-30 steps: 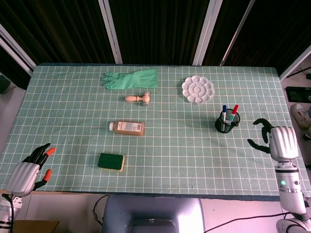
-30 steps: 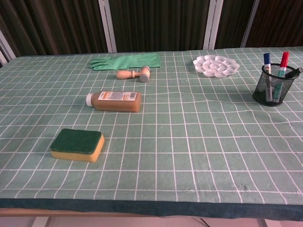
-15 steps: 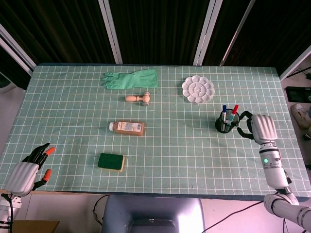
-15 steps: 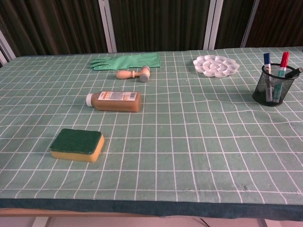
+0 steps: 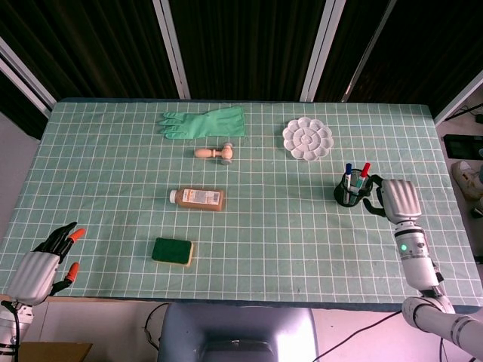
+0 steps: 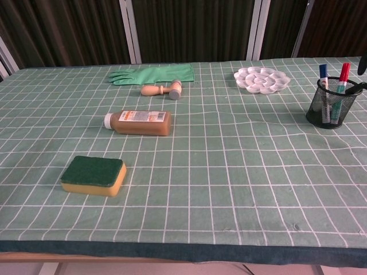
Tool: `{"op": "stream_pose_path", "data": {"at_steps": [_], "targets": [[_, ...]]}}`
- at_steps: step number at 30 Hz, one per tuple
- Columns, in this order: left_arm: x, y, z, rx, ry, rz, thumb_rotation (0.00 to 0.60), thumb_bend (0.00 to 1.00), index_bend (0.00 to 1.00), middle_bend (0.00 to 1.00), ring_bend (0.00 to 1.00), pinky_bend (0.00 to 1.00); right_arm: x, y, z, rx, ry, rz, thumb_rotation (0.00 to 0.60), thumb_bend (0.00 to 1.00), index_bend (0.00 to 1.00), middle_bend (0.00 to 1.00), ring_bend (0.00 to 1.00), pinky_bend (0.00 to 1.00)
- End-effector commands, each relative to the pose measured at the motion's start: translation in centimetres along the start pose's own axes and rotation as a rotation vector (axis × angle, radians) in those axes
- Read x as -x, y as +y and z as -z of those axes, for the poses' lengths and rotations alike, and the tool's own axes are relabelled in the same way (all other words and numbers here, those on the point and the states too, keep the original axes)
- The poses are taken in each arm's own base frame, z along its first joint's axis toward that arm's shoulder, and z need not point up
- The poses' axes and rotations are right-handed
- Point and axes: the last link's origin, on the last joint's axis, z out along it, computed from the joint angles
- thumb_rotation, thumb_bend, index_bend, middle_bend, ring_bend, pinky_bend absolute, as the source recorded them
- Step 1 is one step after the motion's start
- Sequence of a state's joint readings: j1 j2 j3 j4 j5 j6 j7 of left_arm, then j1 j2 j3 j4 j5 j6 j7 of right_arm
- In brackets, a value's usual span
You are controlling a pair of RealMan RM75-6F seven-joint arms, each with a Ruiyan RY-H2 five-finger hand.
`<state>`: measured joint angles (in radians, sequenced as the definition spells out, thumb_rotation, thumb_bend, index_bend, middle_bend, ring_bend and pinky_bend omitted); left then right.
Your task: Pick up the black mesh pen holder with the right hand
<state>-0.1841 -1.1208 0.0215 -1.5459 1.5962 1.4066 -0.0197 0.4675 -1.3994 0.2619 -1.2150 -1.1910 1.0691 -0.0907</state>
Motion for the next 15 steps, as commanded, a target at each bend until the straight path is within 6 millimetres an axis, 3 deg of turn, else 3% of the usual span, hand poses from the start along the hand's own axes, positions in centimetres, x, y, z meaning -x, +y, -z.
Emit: {"op": "stream_pose_path", "data": {"at_steps": [1,15], "targets": [[0.0,0.0,0.0,0.001,-0.002,-0.001,0.600,0.48,0.15,0.05,0.09,0.37,0.3,0.0,-0.3,0.005,-0.007,0.003,0.600,0.47,0.60,1.00,1.00,1.00],[0.0,0.0,-0.1,-0.002,-0.005,0.002,0.600,0.48,0.15,0.05,0.09,0.37,1.7,-0.4,-1.3,0.014,-0.029,0.015,0.600,0.48,0.62,1.00,1.00,1.00]]}}
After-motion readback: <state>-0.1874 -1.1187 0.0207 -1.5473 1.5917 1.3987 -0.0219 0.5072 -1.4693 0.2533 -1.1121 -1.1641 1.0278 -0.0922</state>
